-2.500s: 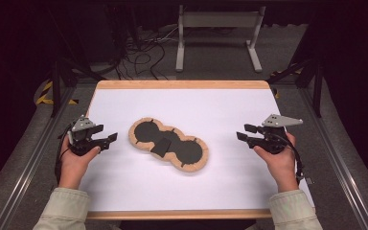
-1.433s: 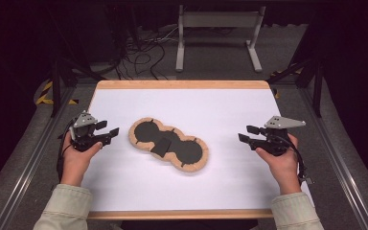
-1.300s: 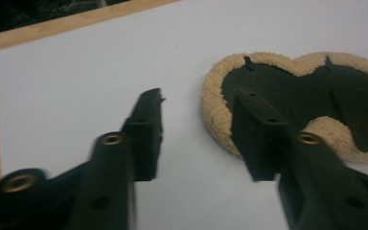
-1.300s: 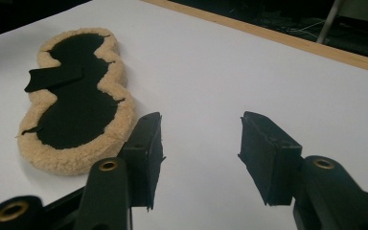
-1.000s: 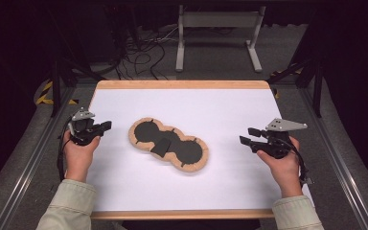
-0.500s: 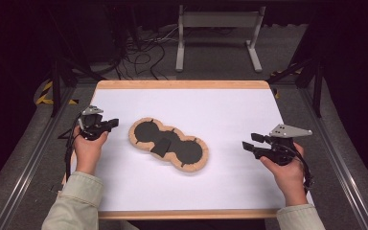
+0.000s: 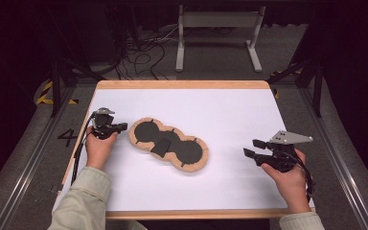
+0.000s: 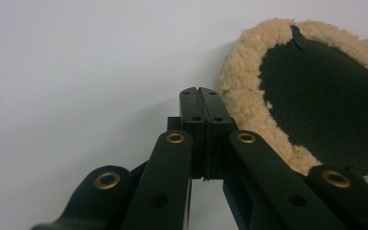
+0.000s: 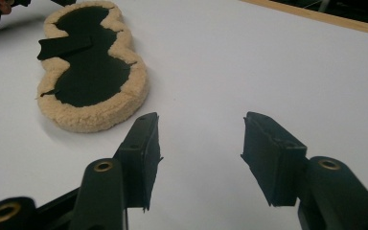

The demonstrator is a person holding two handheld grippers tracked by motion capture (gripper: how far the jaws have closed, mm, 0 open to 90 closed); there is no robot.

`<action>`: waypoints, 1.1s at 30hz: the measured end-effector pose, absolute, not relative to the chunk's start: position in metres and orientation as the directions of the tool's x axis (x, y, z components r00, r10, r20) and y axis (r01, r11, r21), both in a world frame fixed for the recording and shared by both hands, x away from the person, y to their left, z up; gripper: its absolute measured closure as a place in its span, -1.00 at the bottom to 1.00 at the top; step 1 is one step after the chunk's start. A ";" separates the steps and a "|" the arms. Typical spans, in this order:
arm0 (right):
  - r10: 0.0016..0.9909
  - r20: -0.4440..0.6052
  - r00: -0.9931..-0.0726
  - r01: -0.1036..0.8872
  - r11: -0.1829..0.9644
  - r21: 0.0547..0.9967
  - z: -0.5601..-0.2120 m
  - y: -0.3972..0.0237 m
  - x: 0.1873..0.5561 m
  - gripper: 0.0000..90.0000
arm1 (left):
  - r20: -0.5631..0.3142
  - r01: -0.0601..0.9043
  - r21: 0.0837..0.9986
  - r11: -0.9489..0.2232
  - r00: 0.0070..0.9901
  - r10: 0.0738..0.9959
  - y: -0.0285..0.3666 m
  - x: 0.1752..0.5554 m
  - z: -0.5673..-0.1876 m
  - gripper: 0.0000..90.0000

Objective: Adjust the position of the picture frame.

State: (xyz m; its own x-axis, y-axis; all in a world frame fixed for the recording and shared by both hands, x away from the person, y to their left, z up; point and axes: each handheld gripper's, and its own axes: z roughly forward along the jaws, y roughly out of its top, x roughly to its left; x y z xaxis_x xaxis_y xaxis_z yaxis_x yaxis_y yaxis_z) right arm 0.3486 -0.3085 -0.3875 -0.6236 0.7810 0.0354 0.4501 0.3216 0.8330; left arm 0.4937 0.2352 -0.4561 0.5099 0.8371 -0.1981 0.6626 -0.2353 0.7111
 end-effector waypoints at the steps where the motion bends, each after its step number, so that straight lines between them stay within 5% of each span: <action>1: 0.782 0.036 -0.623 0.451 0.321 0.833 -0.388 -0.309 0.348 0.05 | -0.203 0.665 0.708 -0.236 0.513 0.834 0.235 0.494 -0.457 1.00; 33: 0.776 0.049 -0.628 0.461 0.320 0.828 -0.389 -0.306 0.352 0.02 | -0.210 0.630 0.689 -0.358 0.646 0.734 0.200 0.482 -0.458 1.00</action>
State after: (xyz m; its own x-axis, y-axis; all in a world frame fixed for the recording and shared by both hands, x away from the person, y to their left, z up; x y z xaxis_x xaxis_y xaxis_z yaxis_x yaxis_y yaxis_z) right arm 0.3519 -0.3058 -0.3891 -0.6282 0.7765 0.0493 0.4609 0.3203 0.8276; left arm 0.4820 0.2002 -0.4584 0.6461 0.7339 -0.2097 0.6300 -0.3578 0.6892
